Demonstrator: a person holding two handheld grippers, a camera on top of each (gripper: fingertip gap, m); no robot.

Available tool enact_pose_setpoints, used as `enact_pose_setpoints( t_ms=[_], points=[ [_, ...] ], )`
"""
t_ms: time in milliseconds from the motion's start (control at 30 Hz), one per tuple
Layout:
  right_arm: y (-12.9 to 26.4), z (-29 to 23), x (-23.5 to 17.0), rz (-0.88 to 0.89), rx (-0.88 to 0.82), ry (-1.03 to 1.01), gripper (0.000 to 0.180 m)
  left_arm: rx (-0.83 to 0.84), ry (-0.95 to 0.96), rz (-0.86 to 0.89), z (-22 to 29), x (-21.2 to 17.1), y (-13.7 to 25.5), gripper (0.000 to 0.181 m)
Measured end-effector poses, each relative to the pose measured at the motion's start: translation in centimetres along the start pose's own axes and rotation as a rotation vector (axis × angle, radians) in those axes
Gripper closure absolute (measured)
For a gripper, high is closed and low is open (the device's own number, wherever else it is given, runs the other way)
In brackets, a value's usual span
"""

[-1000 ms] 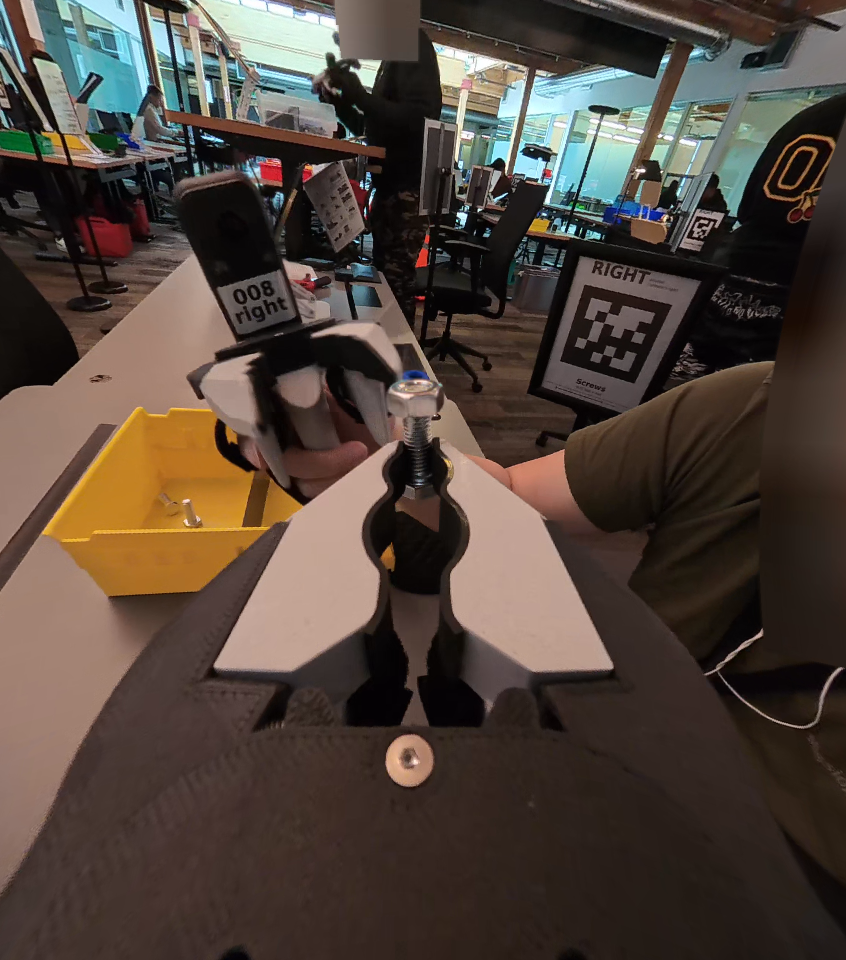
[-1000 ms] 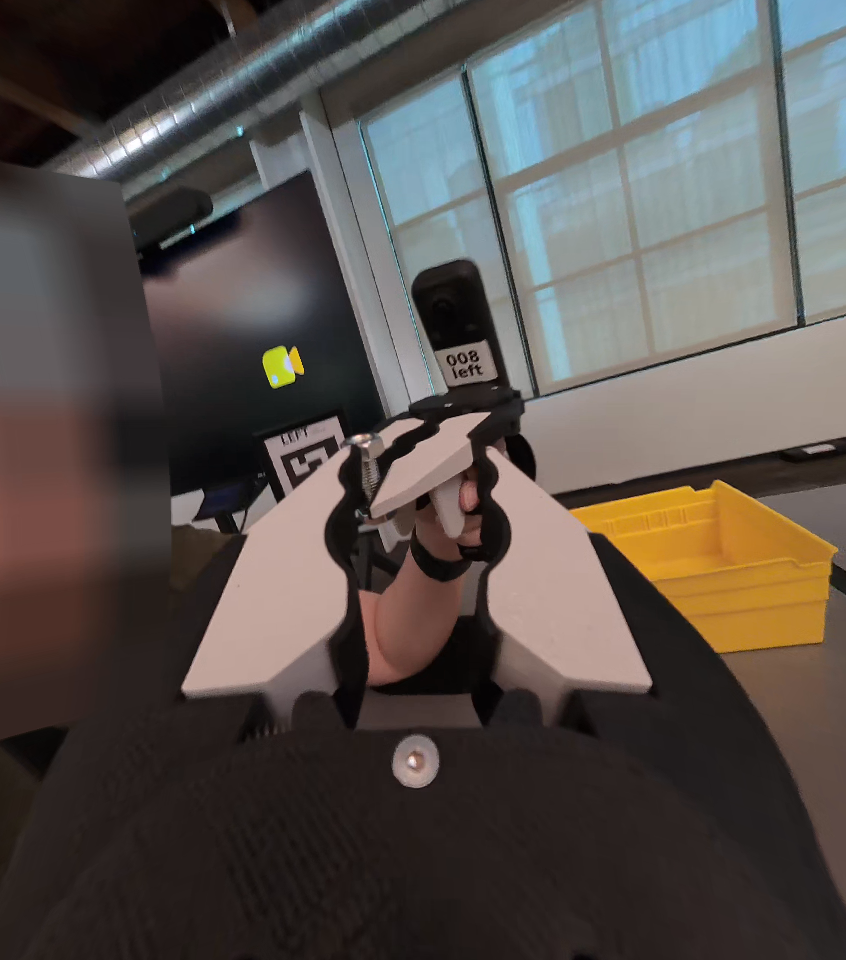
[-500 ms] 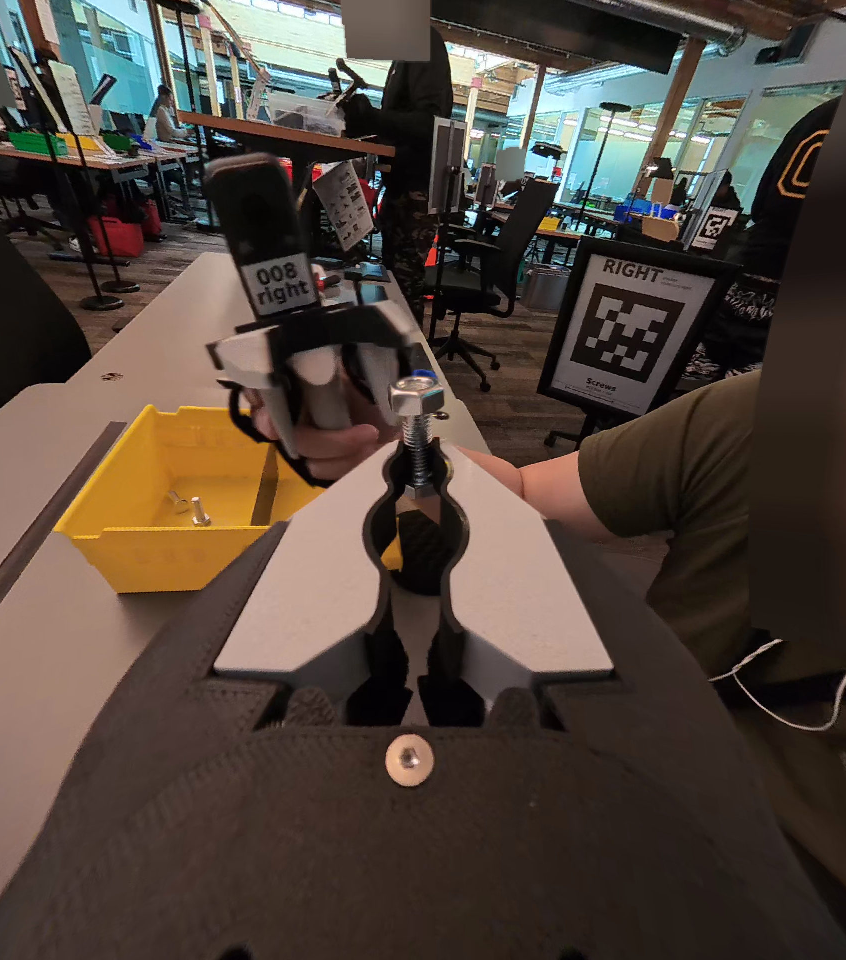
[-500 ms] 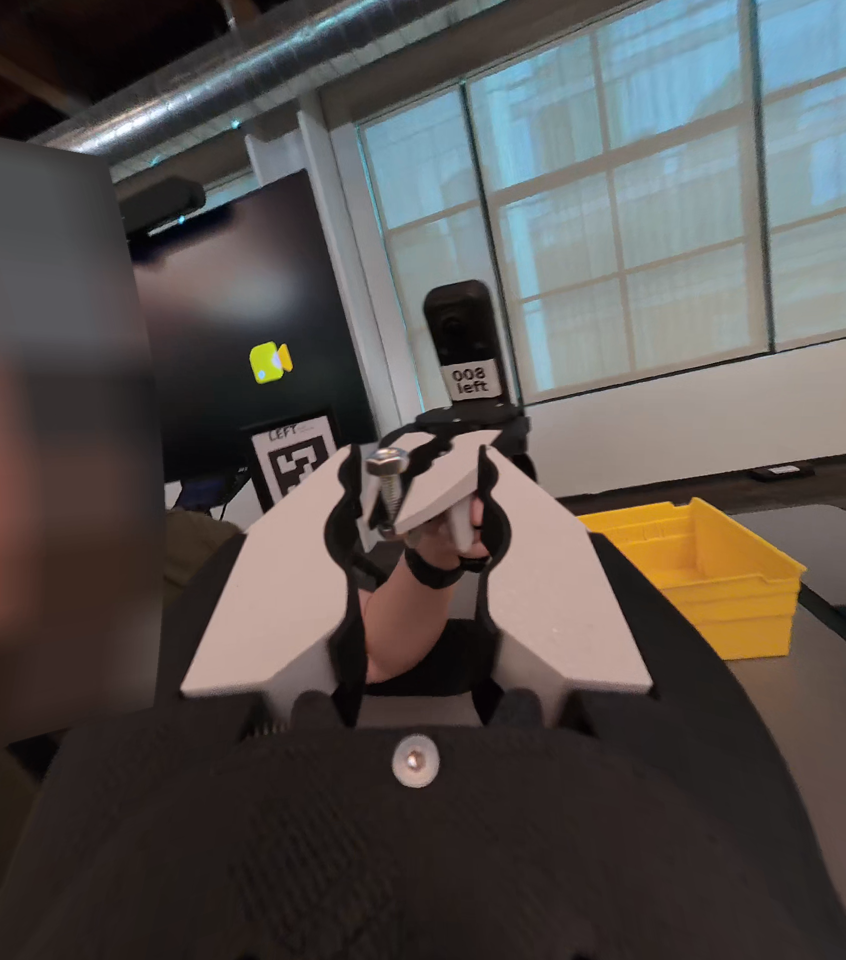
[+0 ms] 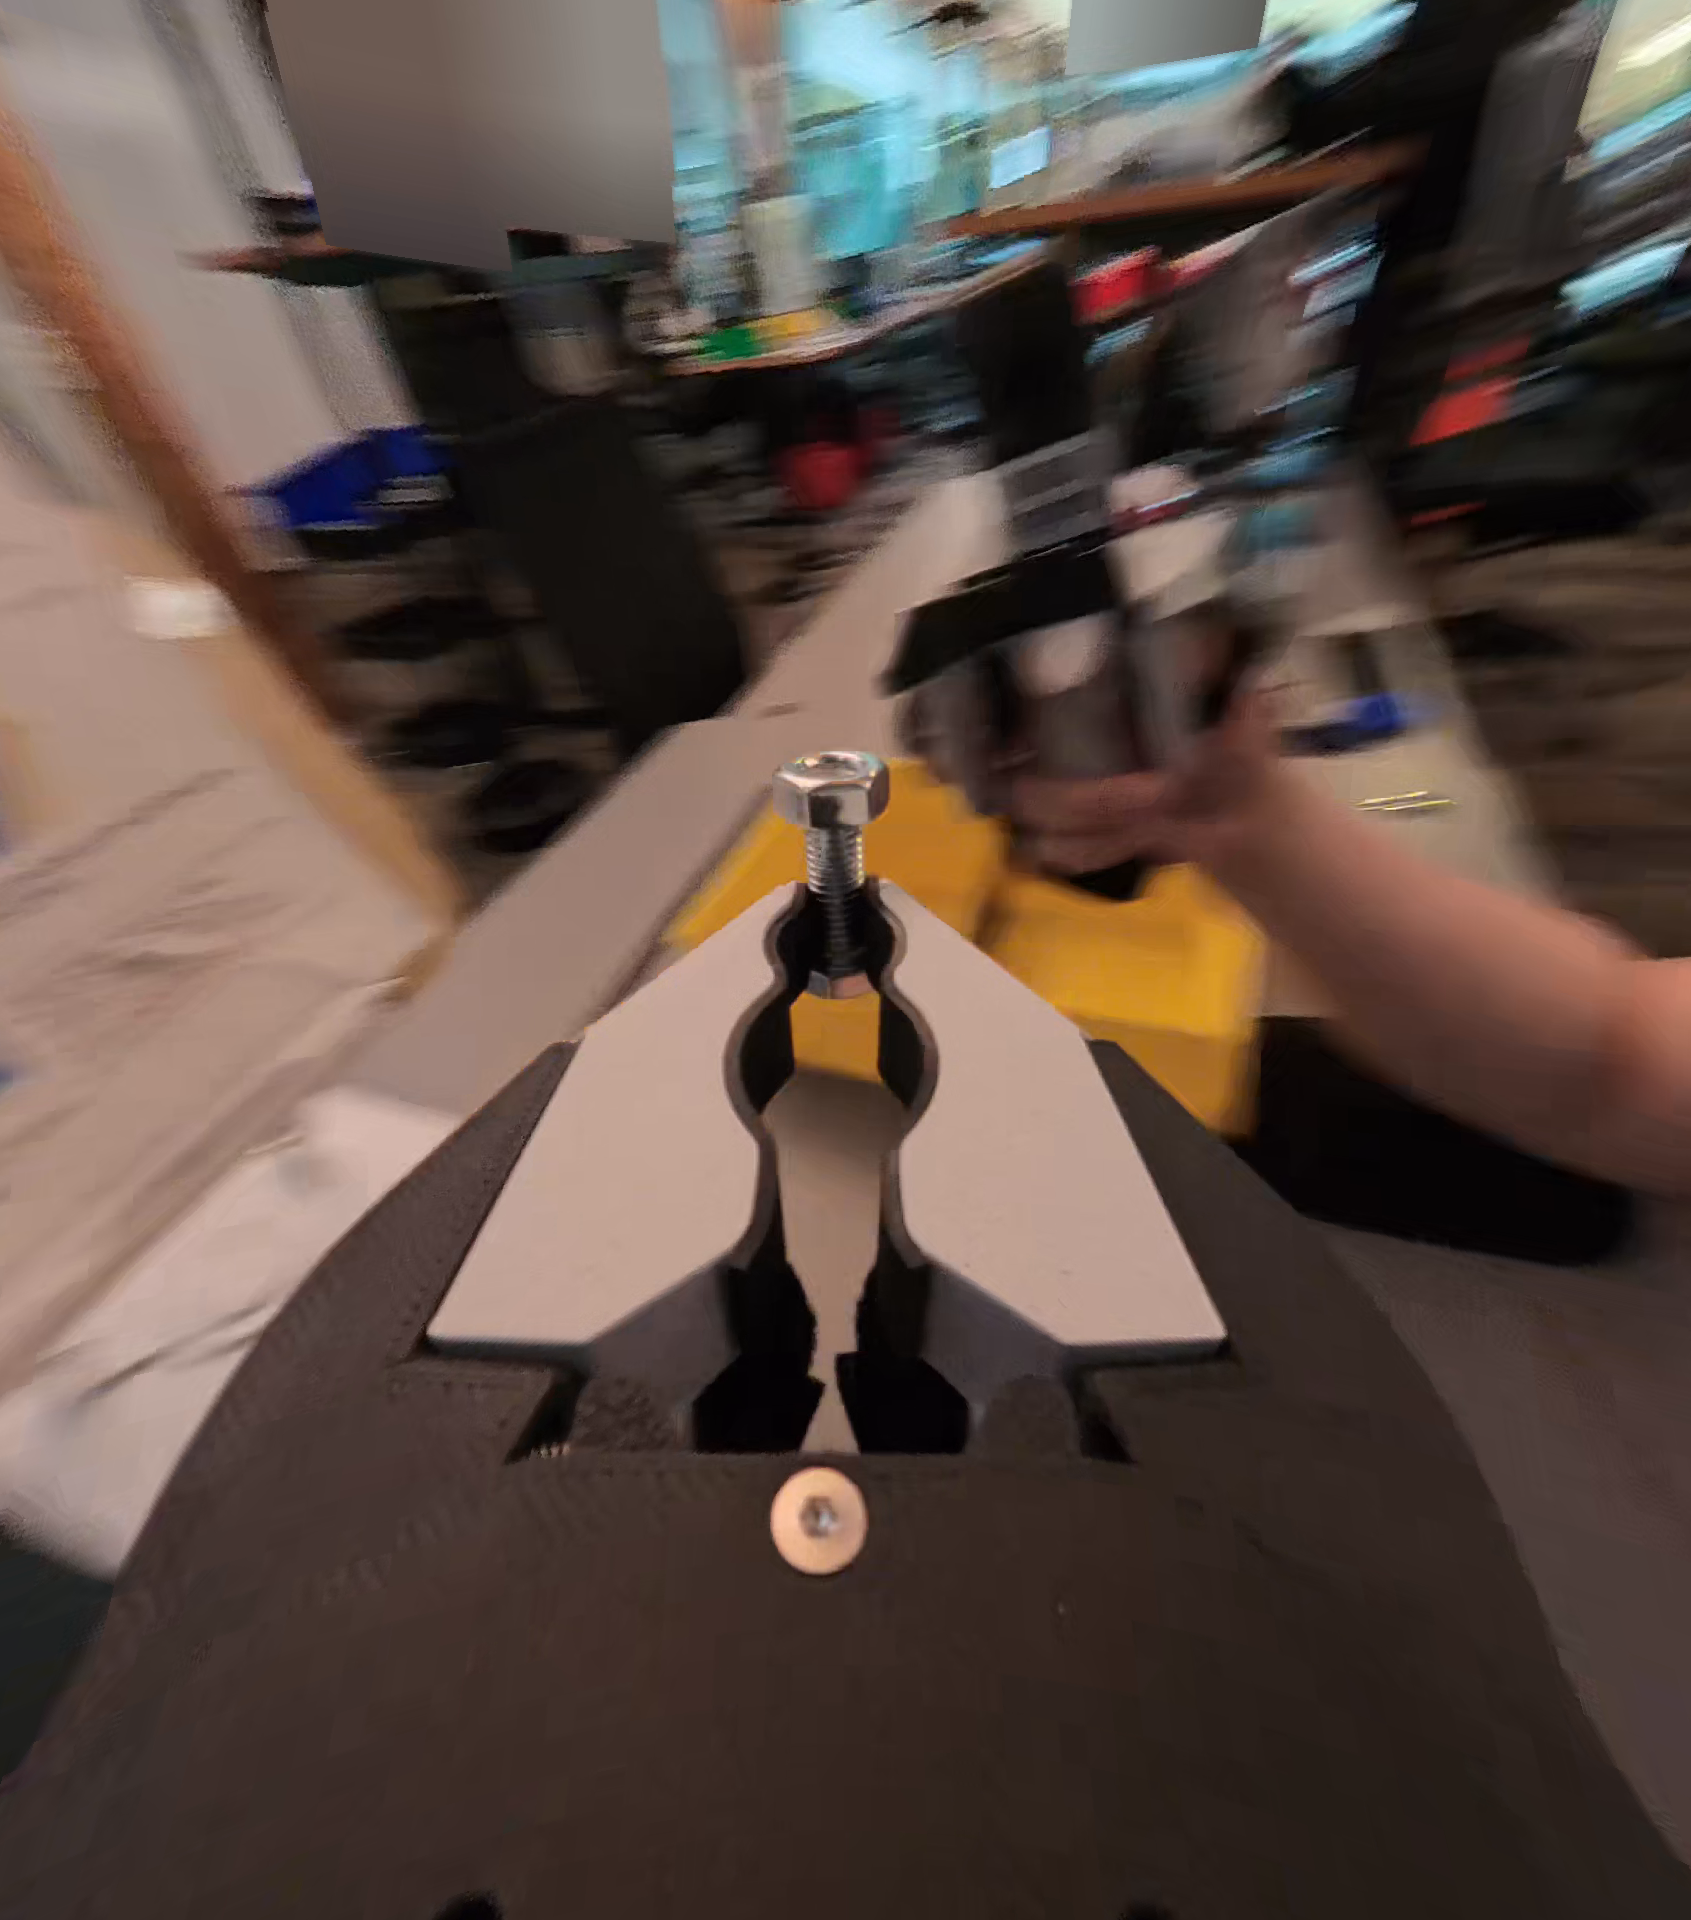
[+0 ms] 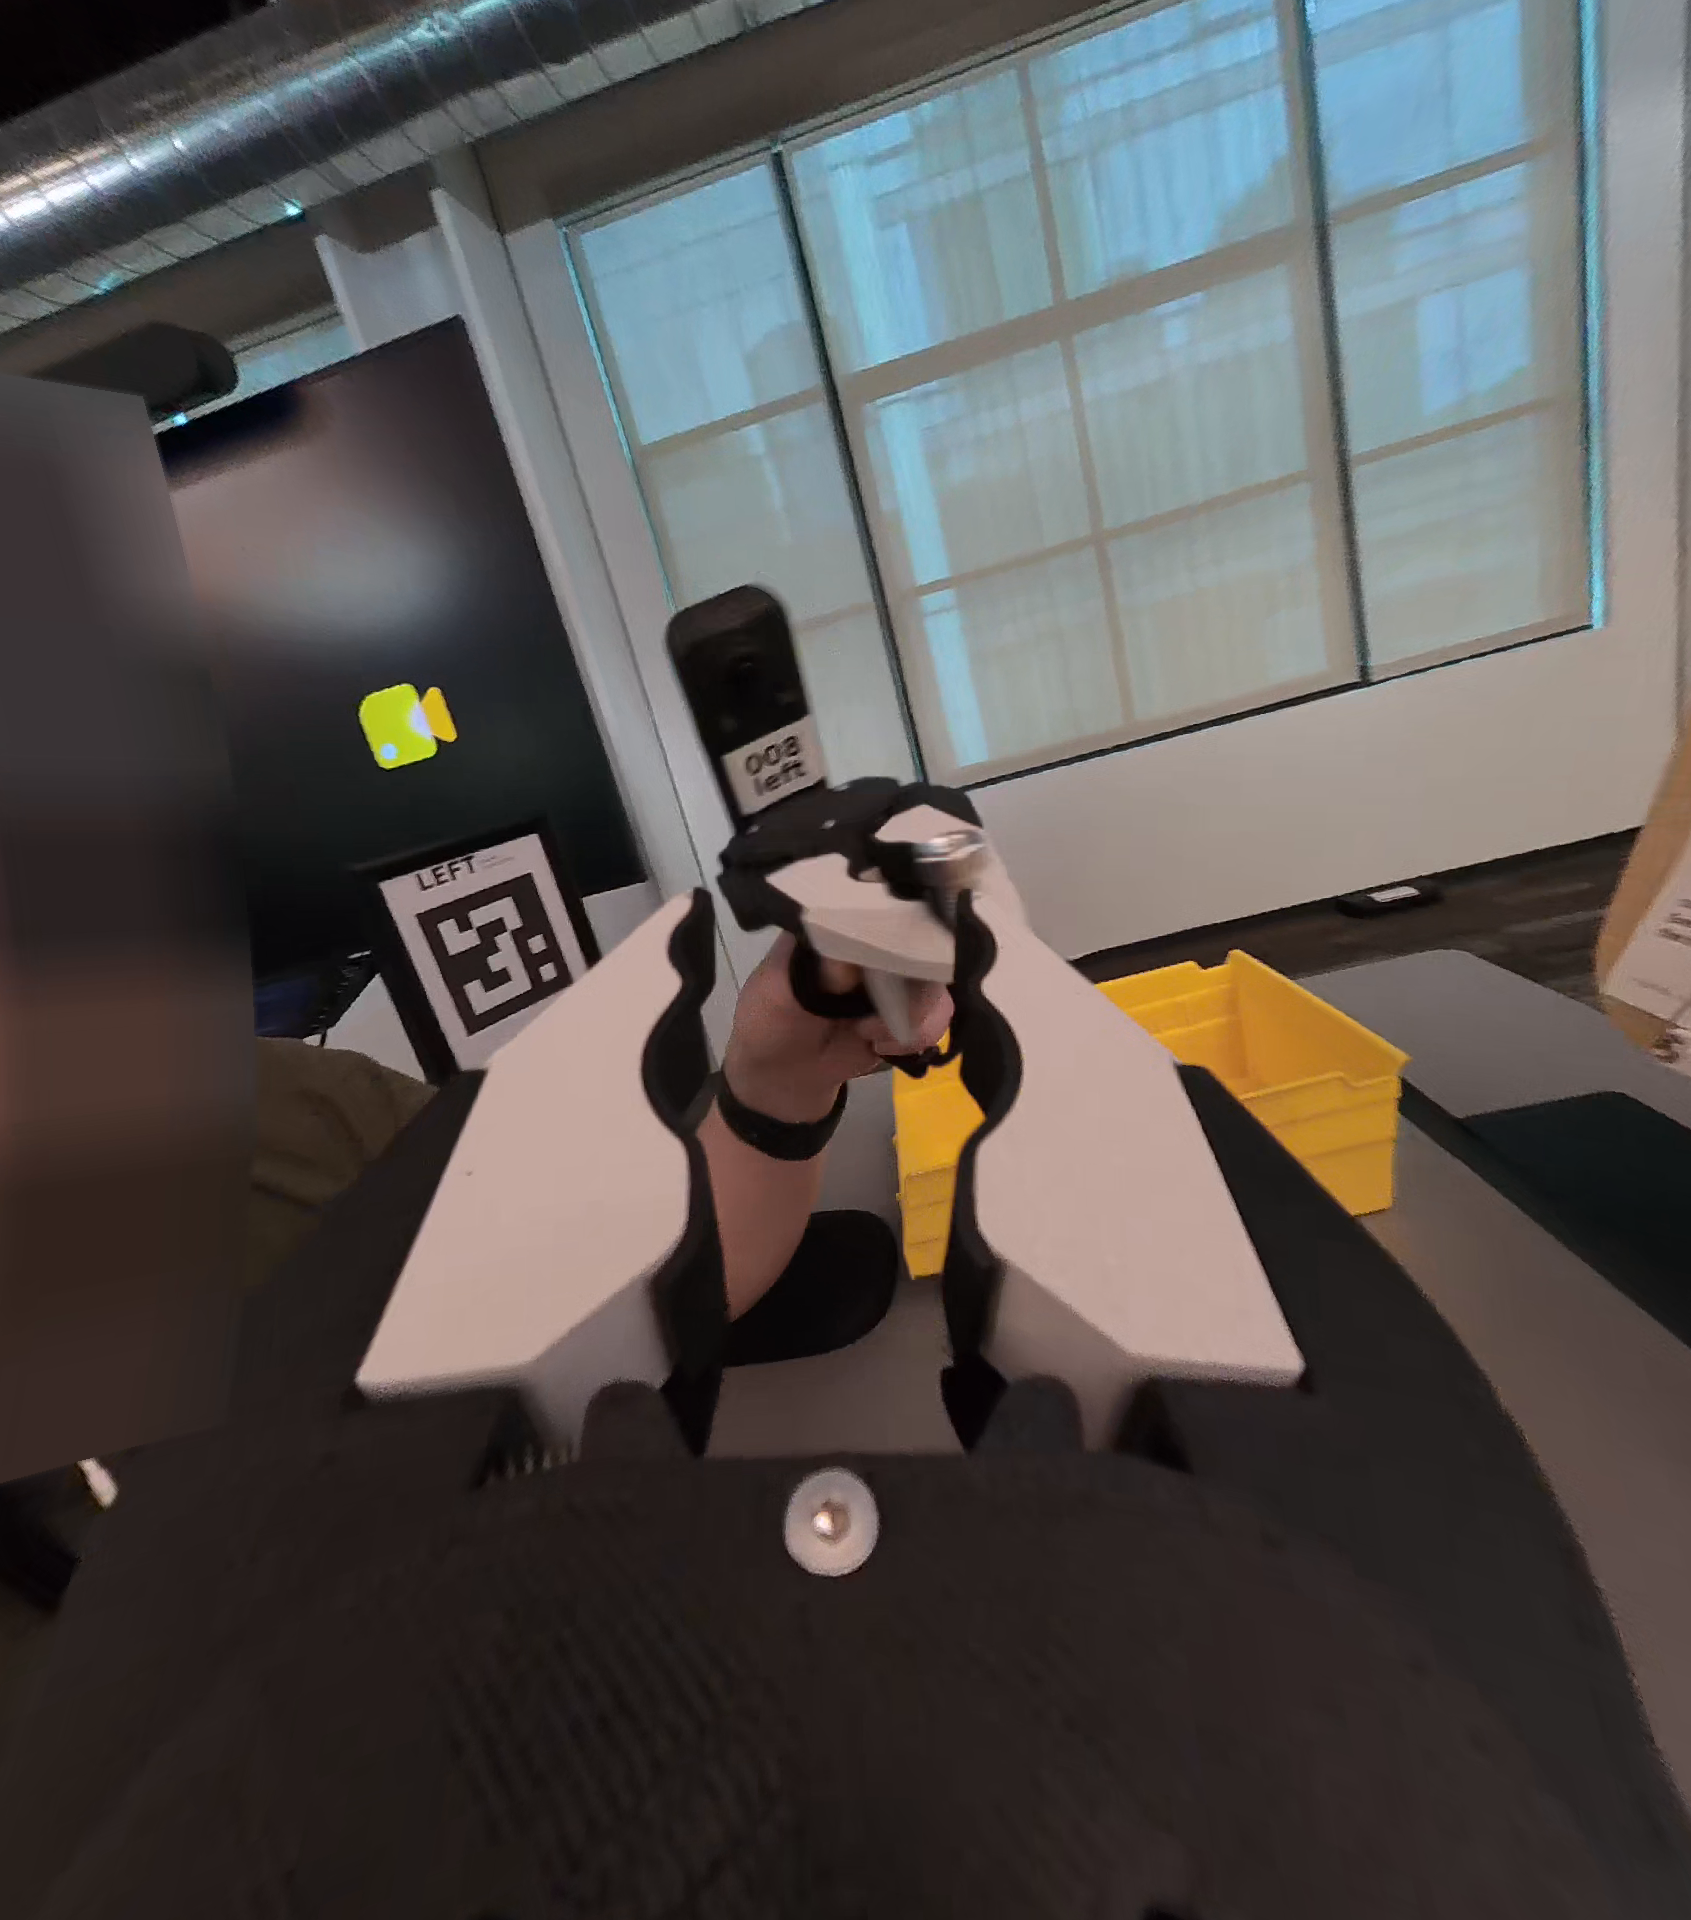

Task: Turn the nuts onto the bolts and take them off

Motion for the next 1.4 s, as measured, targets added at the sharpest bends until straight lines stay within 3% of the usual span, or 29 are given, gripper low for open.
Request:
enact_pose_setpoints(
  t_ms=[100,233,433,700,800,933,1000,1167,1400],
  points=[
    [0.4,0.8,0.6,0.034,-0.029,-0.040,0.135,0.449,-0.126,-0.157,-4.2,-1.3,2.2,0.173],
    [0.6,1.7,0.6,0.045,-0.050,-0.069,0.136,0.723,-0.221,-0.264,-6.1,-1.7,4.3,0.173],
    [0.0,2.3,-0.3,0.006,-0.060,-0.064,0.136,0.833,-0.271,-0.314,-6.9,-1.7,5.4,0.173],
    [-0.3,3.1,-0.9,-0.012,-0.073,-0.079,0.136,0.856,-0.291,-0.338,-7.0,-1.7,5.5,0.174],
    [-0.5,3.7,-1.1,-0.015,-0.135,-0.045,0.135,0.749,-0.261,-0.319,-6.4,-2.0,4.3,0.174],
    [-1.0,3.3,-0.6,0.019,-0.266,0.134,0.127,0.232,-0.114,-0.131,-2.3,-1.5,-0.1,0.174],
    [-1.4,2.3,-0.3,0.034,-0.301,0.231,0.125,0.073,-0.078,-0.054,-0.3,-0.8,-1.0,0.173],
    [-2.4,-0.5,-0.6,0.024,-0.237,0.296,0.125,-0.091,-0.051,0.019,2.2,0.3,-1.6,0.174],
    [-1.9,-0.8,-0.5,0.014,-0.178,0.284,0.127,-0.157,-0.037,0.040,3.3,0.8,-1.7,0.173]
  ],
)
Point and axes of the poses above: each gripper's, where its closed fingertips meet, y back along the fingers, x out of its top, z = x × y across the jaws, the point moved 3 cm from there along y, back along the fingers, and after that the axes turned 15 degrees about -x, right-handed, at the moved point
